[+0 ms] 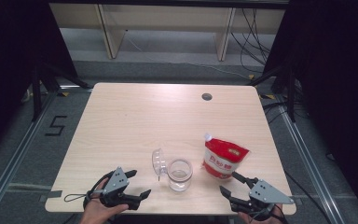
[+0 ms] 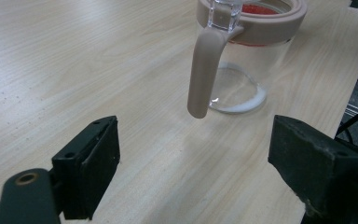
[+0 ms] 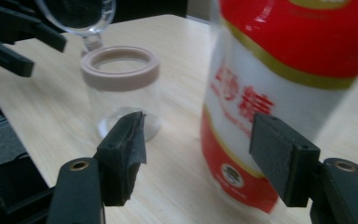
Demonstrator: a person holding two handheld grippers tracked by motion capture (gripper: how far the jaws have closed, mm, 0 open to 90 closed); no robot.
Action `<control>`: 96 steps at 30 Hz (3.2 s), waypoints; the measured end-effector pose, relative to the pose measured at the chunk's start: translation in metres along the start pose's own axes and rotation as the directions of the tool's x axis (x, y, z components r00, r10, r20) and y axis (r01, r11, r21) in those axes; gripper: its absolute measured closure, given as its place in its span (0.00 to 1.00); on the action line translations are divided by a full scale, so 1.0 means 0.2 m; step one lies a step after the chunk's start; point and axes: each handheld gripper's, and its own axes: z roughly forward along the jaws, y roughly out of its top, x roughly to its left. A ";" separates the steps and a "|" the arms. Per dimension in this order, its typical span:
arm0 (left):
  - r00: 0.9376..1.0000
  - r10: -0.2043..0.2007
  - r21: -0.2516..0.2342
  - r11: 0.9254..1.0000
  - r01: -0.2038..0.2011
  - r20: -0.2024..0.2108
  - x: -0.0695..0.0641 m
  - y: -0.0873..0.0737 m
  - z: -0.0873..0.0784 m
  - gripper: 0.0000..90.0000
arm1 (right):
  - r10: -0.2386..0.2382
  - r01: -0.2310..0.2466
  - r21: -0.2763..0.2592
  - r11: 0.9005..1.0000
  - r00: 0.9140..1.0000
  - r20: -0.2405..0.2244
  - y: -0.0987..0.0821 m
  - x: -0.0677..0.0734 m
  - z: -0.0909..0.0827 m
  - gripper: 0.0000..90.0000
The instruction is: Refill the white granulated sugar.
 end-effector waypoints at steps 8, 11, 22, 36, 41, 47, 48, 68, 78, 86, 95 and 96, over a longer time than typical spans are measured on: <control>1.000 0.010 0.002 1.000 -0.010 -0.002 0.01 0.00 0.00 0.18 | 0.058 -0.059 0.026 0.998 0.997 0.044 -0.04 -0.05 -0.01 0.37; 1.000 0.011 0.013 1.000 -0.011 -0.005 0.01 0.00 0.00 0.18 | 0.057 -0.059 0.034 0.998 0.997 0.051 -0.06 -0.08 0.00 0.35; 1.000 -0.011 0.017 1.000 0.011 -0.008 0.00 0.00 0.01 0.18 | 0.066 -0.067 0.011 0.998 0.997 0.028 -0.09 -0.19 0.10 0.27; 1.000 0.004 0.019 1.000 -0.004 -0.013 0.00 0.00 0.01 0.18 | -0.004 0.002 -0.035 0.999 0.999 -0.042 -0.08 -0.26 0.28 0.25; 1.000 0.008 0.021 1.000 -0.008 -0.010 0.00 -0.01 0.01 0.18 | 0.025 -0.027 -0.034 0.999 0.998 -0.055 -0.08 -0.26 0.31 0.28; 1.000 0.006 0.026 1.000 -0.006 -0.002 -0.01 -0.01 0.01 0.18 | 0.015 -0.017 -0.038 0.999 0.999 -0.052 -0.08 -0.26 0.33 0.35; 1.000 0.006 0.026 1.000 -0.006 -0.002 -0.01 -0.01 0.01 0.18 | 0.019 -0.021 -0.037 0.999 0.998 -0.056 -0.08 -0.26 0.33 0.36; 0.999 0.043 0.032 0.999 -0.043 -0.013 0.00 -0.01 0.01 0.19 | 0.164 -0.154 -0.080 0.985 0.977 0.134 -0.07 -0.10 0.32 0.44; 0.999 0.043 0.033 0.999 -0.043 -0.012 0.00 -0.01 0.01 0.19 | 0.080 -0.078 -0.084 0.993 0.996 0.028 -0.11 -0.17 0.32 0.41; 0.999 0.033 0.030 0.999 -0.033 -0.012 0.00 -0.01 0.01 0.19 | 0.015 -0.014 -0.108 0.994 1.000 0.006 -0.12 -0.20 0.35 0.37; 1.000 0.011 0.034 0.999 -0.010 -0.005 -0.01 -0.01 0.01 0.19 | 0.009 -0.010 -0.108 0.994 1.000 -0.007 -0.14 -0.22 0.38 0.36; 1.000 0.011 0.034 0.999 -0.010 -0.005 -0.01 -0.01 0.01 0.19 | 0.009 -0.010 -0.108 0.994 1.000 -0.007 -0.14 -0.22 0.38 0.36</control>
